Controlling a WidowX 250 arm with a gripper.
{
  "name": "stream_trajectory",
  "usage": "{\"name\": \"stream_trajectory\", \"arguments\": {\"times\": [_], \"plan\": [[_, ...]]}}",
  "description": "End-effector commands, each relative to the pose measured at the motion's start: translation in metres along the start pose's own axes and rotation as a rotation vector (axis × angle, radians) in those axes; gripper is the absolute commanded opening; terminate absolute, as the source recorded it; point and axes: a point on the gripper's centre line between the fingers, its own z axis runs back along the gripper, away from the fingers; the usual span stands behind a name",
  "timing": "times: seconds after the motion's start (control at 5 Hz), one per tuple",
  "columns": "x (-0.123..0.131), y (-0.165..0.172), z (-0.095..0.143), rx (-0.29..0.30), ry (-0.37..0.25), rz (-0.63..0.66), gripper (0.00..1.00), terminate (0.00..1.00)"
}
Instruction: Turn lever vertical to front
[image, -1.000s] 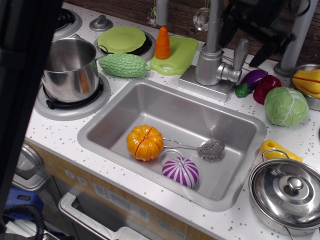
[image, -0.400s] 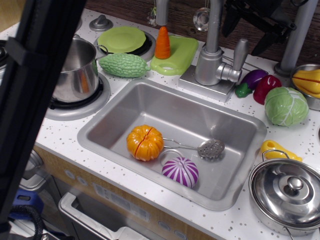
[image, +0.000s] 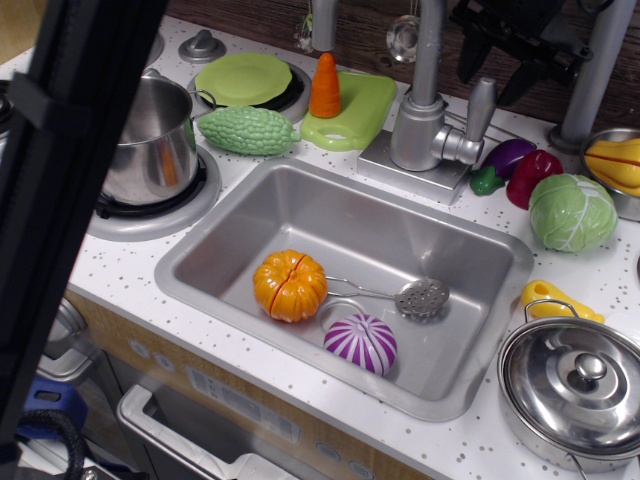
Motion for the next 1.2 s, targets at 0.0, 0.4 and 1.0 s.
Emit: {"name": "stream_trajectory", "arguments": {"times": [0.0, 0.4, 1.0], "plan": [[0.001, 0.009, 0.015, -0.009, -0.059, 0.056, 0.00, 0.00], [-0.026, -0.006, 0.027, 0.022, -0.025, 0.140, 0.00, 0.00], [-0.045, -0.011, 0.007, -0.056, -0.046, 0.193, 0.00, 0.00]]}}
